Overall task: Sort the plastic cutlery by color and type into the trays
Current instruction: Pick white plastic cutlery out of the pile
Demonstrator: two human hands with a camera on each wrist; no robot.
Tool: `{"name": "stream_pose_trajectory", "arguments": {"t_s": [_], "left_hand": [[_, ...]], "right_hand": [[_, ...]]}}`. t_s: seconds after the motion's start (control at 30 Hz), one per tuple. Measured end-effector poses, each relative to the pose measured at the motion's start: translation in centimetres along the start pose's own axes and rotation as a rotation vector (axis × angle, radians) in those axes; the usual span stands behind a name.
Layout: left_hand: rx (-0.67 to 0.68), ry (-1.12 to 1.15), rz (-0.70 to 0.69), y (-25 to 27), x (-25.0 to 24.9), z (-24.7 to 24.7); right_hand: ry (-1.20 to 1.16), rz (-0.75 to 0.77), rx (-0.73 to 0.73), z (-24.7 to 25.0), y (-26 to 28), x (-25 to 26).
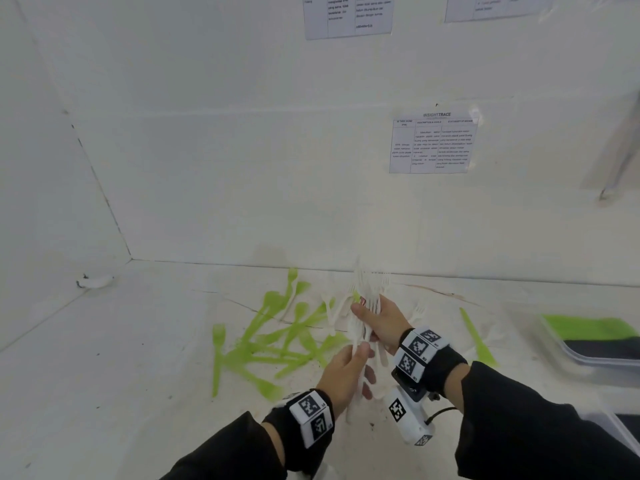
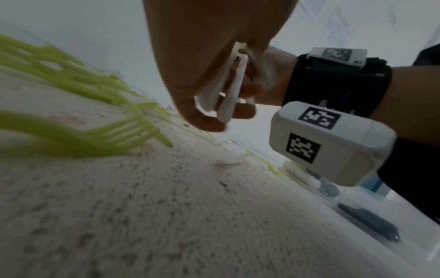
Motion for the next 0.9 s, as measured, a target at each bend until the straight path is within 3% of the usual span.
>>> {"name": "stream_pose_trajectory", "arguments": {"t_s": [0.23, 0.43, 0.53, 0.67, 0.9], "left_hand": [[-0.013, 0.183, 0.051, -0.7, 0.2, 0.7], [0.029, 0.067, 0.031, -0.6, 0.5, 1.1], [-0.001, 0.165, 0.073, -0.6, 0.9, 1.3], [-0.066, 0.339, 0.142, -1.1, 1.3, 1.7], [-0.088, 0.340, 0.104, -1.1, 1.4, 2.4]], "right_hand": [[-0.211, -0.088, 0.171, -0.8, -0.9, -0.3], [-0.168, -0.118, 0.077, -0.5, -1.1, -1.3], [-0.199, -0.133, 0.087, -0.9, -1.1, -1.5], [-0.444, -0.205, 0.089, -1.2, -0.6, -1.3], [-0.289, -0.126, -0.030, -0.7, -0.1, -1.4]]}}
Point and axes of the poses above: each hand's wrist, its own y-axis away from the middle knuckle, its own z-axis out of the back of the hand, x = y × z, the point moved 3 cm from there along -y, towards the middle knuckle, and after that the axes turned 11 degrees about y, right-handed, at the moved point
